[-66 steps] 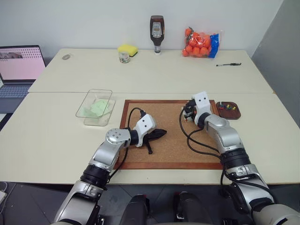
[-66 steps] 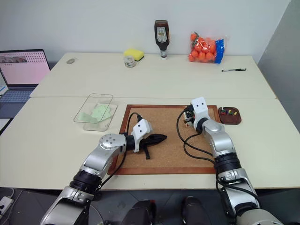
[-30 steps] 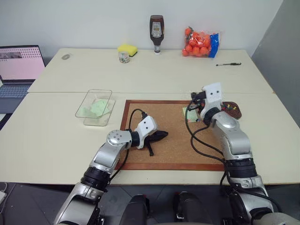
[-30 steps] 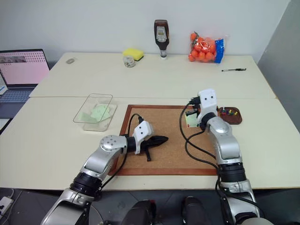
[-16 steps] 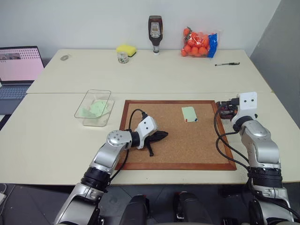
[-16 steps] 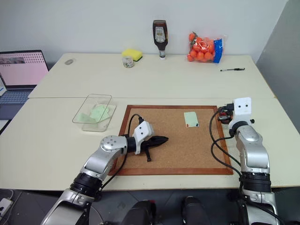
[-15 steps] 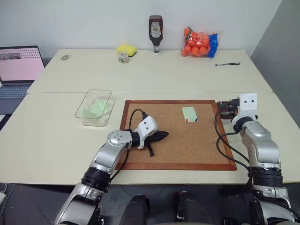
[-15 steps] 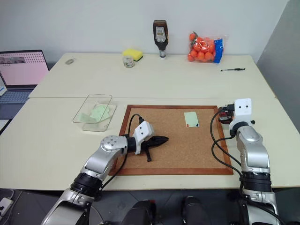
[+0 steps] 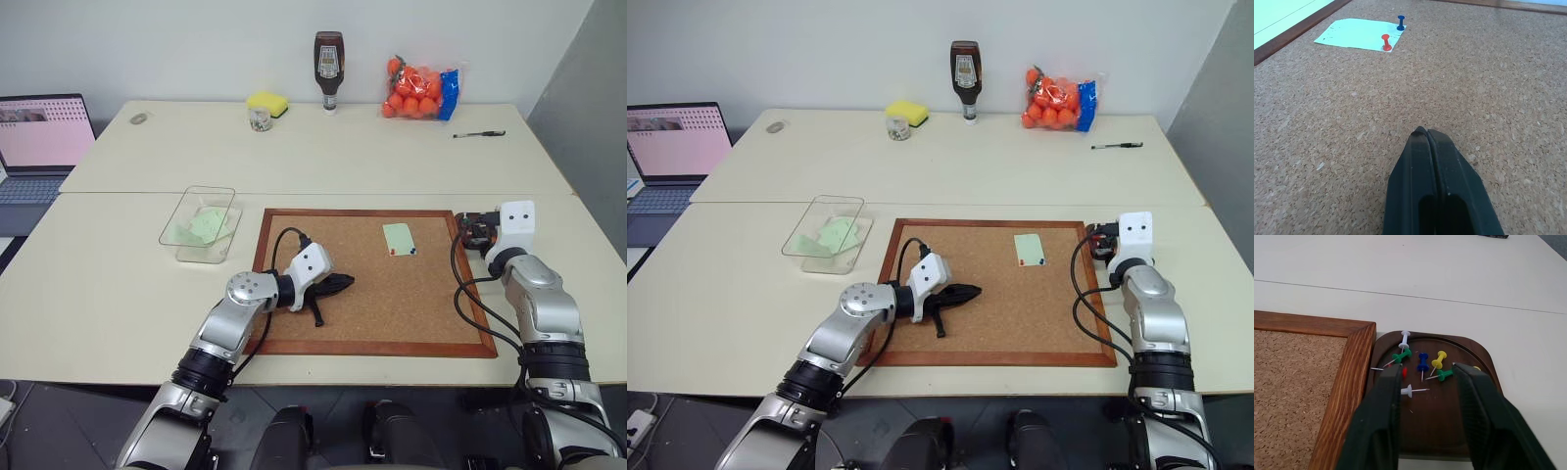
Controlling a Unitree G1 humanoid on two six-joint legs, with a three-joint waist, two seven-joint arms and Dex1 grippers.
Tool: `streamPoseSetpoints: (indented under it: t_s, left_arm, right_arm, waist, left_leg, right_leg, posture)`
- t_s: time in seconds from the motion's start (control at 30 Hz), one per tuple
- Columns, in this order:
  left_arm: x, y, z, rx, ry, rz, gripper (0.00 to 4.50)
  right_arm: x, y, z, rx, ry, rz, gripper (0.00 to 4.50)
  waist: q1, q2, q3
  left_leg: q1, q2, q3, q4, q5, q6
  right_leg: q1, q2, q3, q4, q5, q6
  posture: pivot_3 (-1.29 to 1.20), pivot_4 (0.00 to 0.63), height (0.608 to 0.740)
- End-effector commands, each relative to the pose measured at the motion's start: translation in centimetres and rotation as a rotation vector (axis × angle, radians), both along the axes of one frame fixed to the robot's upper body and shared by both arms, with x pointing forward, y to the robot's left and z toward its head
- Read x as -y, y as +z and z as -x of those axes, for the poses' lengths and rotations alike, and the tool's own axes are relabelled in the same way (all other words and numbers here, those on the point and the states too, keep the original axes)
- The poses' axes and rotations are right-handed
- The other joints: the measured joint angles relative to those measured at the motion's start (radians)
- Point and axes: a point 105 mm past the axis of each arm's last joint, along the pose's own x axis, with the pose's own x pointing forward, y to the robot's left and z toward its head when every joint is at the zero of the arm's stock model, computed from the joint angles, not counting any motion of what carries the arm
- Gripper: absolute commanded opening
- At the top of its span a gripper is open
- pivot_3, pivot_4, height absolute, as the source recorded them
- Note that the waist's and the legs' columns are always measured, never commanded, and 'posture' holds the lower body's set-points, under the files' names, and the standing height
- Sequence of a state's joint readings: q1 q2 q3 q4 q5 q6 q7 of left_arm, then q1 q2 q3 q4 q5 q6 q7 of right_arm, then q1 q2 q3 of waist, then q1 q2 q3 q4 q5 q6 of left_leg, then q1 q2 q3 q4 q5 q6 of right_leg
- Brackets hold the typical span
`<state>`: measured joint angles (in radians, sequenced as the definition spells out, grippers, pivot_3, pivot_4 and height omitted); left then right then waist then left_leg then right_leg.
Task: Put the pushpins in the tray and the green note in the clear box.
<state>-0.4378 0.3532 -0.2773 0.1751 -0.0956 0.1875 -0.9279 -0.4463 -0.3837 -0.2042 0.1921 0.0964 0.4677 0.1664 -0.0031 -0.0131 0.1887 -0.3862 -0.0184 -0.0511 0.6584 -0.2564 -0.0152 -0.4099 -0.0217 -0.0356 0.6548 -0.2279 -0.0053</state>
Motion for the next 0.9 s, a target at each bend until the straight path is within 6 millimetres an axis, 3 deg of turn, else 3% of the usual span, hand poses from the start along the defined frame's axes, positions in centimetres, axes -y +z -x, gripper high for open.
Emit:
streamPoseSetpoints:
  t_s: [0.03,0.1,0.27,0.5,0.67,0.9]
  left_arm:
    - [0.2,-1.0,0.4,-0.028,-0.009,-0.024,0.00]
    - [0.2,-0.9,0.4,-0.026,-0.009,-0.024,0.00]
    - [0.2,-1.0,0.3,-0.025,-0.006,-0.025,0.00]
    - [0.1,-1.1,0.4,-0.026,-0.016,-0.034,0.00]
    - [0.0,-1.0,0.2,-0.023,-0.017,-0.039,0.00]
    - [-0.2,-1.0,0.1,-0.020,-0.016,-0.044,0.00]
  right_arm:
    - [-0.3,2.6,-0.2,0.096,0.015,0.030,2.69]
    - [-1.2,3.4,0.2,0.127,0.066,0.019,3.07]
    - [-4.3,3.4,2.4,0.110,0.257,0.034,3.07]
    - [-9.0,1.6,5.3,0.058,0.455,0.002,3.07]
    - [-10.2,0.7,4.8,0.043,0.457,-0.019,3.07]
    - [-10.3,-0.2,3.8,0.029,0.443,-0.013,3.07]
  waist:
    - [0.000,0.000,0.000]
    - [0.000,0.000,0.000]
    - [0.001,0.000,0.000]
    - [0.001,0.000,0.000]
    - [0.001,0.000,0.000]
    - [0.001,0.000,0.000]
  left_leg:
    - [0.000,0.000,0.000,0.000,0.000,0.000]
    - [0.000,0.000,0.000,0.000,0.000,0.000]
    - [-0.001,0.001,-0.002,0.000,0.000,0.000]
    - [-0.003,0.002,-0.004,0.000,-0.001,0.002]
    - [-0.003,0.002,-0.004,0.000,-0.001,0.002]
    - [-0.003,0.002,-0.004,0.000,-0.001,0.002]
  right_leg:
    - [0.000,0.000,0.000,0.000,0.000,0.000]
    - [0.000,0.000,0.000,0.000,0.000,0.000]
    - [0.000,0.000,-0.001,-0.003,0.000,0.001]
    - [0.001,0.000,-0.001,-0.007,0.002,0.003]
    - [0.001,0.000,-0.001,-0.008,0.003,0.004]
    - [0.001,0.000,-0.001,-0.008,0.003,0.004]
  posture:
    - [0.00,0.150,0.740]
    - [0.00,0.150,0.740]
    - [0.00,0.150,0.740]
    - [0.00,0.150,0.740]
    - [0.00,0.150,0.740]
    - [0.00,0.150,0.740]
